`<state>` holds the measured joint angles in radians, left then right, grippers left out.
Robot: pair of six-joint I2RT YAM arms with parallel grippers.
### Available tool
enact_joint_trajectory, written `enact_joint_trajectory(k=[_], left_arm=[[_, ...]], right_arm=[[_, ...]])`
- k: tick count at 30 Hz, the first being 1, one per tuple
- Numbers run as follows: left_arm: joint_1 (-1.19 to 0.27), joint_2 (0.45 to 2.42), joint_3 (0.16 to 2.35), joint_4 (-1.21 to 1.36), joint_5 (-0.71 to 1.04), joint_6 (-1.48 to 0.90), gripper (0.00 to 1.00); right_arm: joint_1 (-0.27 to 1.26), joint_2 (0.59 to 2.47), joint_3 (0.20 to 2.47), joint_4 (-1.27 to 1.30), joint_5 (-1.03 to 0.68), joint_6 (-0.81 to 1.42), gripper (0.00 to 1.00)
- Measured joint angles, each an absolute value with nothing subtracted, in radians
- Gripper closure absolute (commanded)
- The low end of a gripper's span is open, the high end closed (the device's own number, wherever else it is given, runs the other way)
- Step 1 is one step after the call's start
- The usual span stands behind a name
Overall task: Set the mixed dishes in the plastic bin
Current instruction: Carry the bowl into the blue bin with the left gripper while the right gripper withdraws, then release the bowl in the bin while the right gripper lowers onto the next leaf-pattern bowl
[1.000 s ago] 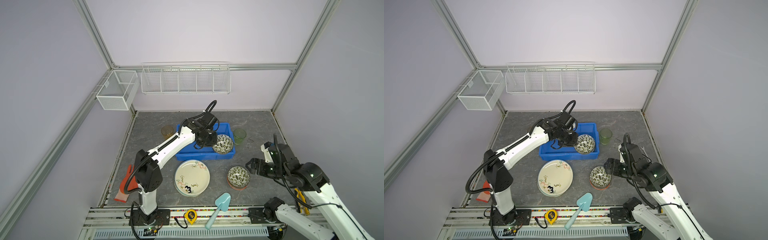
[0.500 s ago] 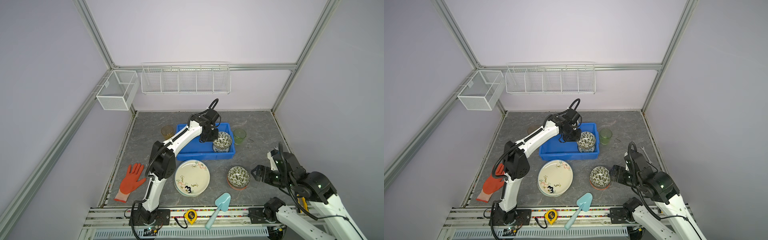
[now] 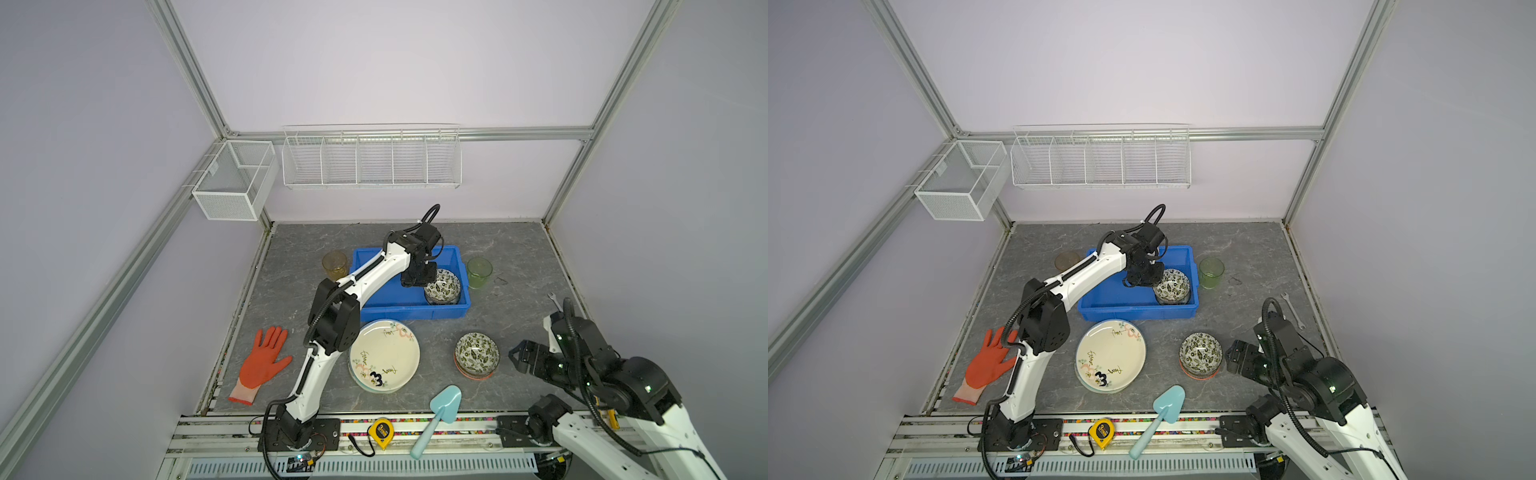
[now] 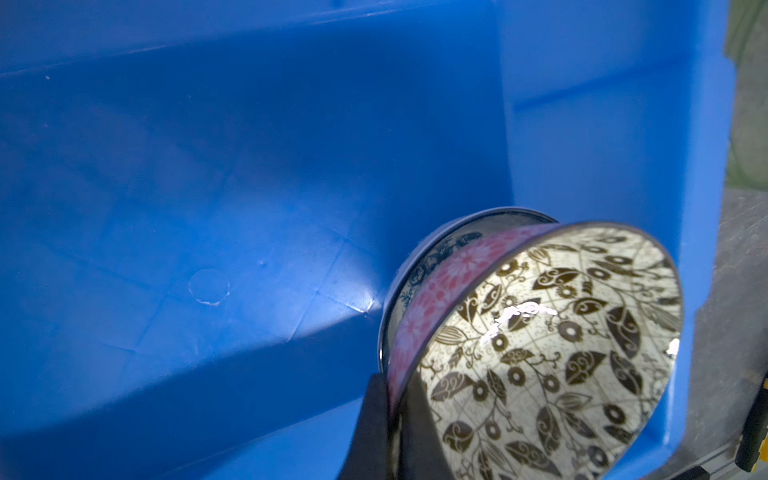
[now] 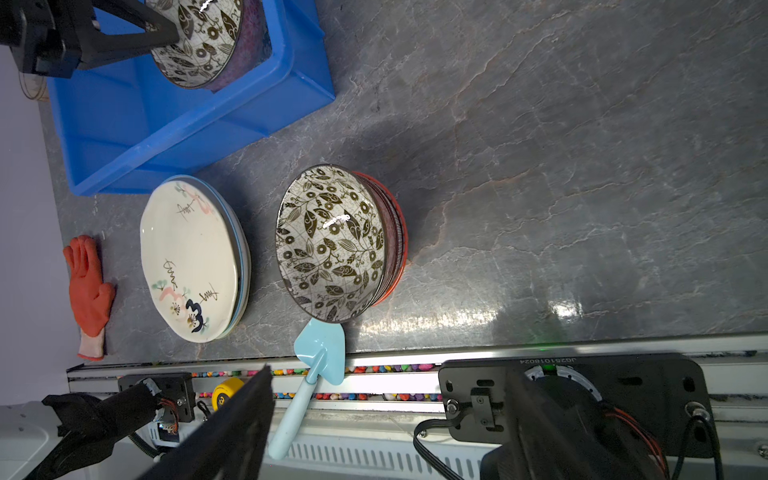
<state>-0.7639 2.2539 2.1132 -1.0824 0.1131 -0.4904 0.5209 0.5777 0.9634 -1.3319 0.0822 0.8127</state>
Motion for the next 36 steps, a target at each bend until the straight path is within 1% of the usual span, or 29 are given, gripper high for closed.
enact_joint_trajectory(k=[4, 10, 13, 15, 20, 22, 24, 28, 30, 33, 36], left_arm=[[-0.764, 2.268, 2.113, -1.081, 0.125, -0.488, 0.87], [-0.764, 2.277, 2.113, -1.063, 0.151, -0.485, 0.78], [-0.764, 2.277, 2.112, -1.047, 0.162, -0.486, 0.72], [-0.764, 2.277, 2.108, -1.040, 0.169, -0.488, 0.65], [-0.764, 2.276, 2.094, -1.025, 0.184, -0.490, 0.43], [-0.764, 2.275, 2.088, -1.021, 0.184, -0.492, 0.35], [-0.764, 2.272, 2.084, -1.021, 0.182, -0.494, 0.32], [-0.764, 2.234, 2.046, -1.019, 0.180, -0.495, 0.21], [-0.764, 2.203, 2.028, -1.019, 0.178, -0.498, 0.16], [-0.764, 2.144, 2.004, -1.016, 0.173, -0.504, 0.10], [-0.764, 2.072, 1.977, -1.009, 0.168, -0.509, 0.07]], right_arm=[[0.521, 0.577, 0.955, -1.335, 0.083, 0.816, 0.12], [0.521, 0.580, 0.939, -1.334, 0.082, 0.816, 0.12], [0.521, 0.590, 0.936, -1.333, 0.082, 0.816, 0.12], [0.521, 0.599, 0.936, -1.330, 0.082, 0.815, 0.12], [0.521, 0.627, 0.936, -1.319, 0.081, 0.813, 0.12], [0.521, 0.638, 0.934, -1.311, 0.081, 0.812, 0.11], [0.521, 0.653, 0.928, -1.302, 0.080, 0.809, 0.09], [0.521, 0.706, 0.918, -1.285, 0.074, 0.798, 0.04], [0.521, 0.735, 0.915, -1.273, 0.066, 0.789, 0.00], [0.521, 0.791, 0.909, -1.246, 0.052, 0.773, 0.17], [0.521, 0.850, 0.903, -1.214, 0.040, 0.752, 0.29]])
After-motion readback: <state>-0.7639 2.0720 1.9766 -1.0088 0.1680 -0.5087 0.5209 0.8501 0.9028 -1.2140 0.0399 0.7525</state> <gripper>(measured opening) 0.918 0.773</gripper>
